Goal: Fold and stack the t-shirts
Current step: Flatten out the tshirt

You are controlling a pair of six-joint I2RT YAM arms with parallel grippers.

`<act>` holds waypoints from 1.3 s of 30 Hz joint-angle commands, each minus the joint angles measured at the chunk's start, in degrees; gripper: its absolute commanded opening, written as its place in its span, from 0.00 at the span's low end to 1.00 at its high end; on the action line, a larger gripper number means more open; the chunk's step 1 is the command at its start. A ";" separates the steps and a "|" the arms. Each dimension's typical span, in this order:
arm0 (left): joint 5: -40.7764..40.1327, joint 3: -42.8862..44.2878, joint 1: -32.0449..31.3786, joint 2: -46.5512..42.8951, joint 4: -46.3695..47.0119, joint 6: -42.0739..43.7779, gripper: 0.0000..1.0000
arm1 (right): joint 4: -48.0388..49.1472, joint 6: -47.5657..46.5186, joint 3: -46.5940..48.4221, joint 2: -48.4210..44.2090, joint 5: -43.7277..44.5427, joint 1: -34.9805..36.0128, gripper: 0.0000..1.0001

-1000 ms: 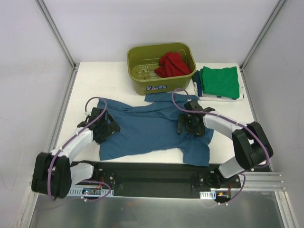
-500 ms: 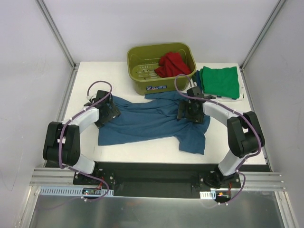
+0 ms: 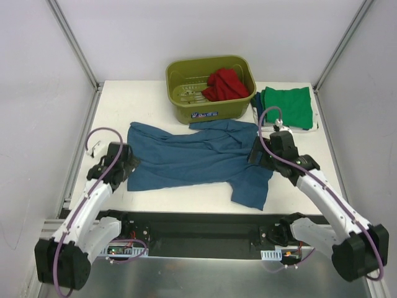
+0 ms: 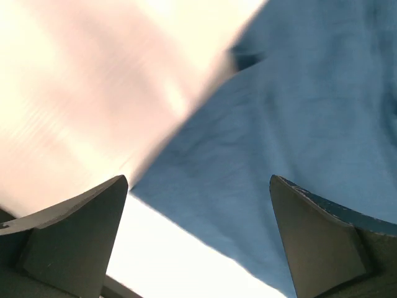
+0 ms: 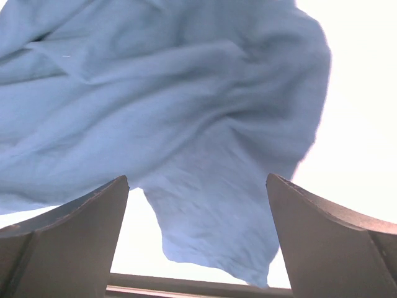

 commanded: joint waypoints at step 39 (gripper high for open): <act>2.95 -7.55 1.70 13.69 3.88 -5.40 0.18 | -9.36 3.44 -6.40 -9.60 10.35 -0.04 0.97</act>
